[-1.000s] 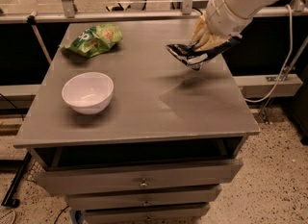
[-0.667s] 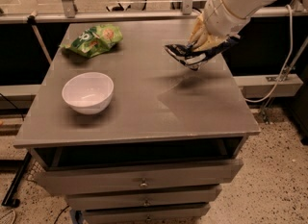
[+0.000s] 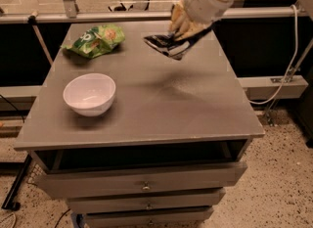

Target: Place blue chip bag into white bowl

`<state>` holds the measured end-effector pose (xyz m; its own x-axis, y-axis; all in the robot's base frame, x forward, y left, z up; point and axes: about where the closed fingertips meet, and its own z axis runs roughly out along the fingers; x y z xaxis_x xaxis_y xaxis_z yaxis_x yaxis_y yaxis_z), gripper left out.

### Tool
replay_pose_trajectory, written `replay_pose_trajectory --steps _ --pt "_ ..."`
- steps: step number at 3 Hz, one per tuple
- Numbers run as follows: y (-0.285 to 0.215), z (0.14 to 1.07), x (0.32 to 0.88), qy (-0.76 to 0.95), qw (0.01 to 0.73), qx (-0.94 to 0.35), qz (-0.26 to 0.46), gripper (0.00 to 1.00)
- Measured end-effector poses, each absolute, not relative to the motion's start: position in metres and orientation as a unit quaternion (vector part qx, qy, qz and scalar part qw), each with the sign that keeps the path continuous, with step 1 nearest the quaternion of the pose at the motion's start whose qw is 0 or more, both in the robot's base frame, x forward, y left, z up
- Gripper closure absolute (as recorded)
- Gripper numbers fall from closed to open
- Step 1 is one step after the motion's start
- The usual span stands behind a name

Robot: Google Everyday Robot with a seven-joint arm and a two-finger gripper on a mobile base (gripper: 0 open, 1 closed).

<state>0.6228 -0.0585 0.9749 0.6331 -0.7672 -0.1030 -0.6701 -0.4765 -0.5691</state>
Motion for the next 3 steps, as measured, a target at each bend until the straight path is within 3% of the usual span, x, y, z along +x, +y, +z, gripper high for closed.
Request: replay_pose_trajectory --steps 1,3 --pt "-0.022 1.000 0.613 0.358 0.297 -0.880 -0.096 1.00" --pt "0.061 1.011 0.577 0.209 0.295 -0.931 -0.041 1.00"
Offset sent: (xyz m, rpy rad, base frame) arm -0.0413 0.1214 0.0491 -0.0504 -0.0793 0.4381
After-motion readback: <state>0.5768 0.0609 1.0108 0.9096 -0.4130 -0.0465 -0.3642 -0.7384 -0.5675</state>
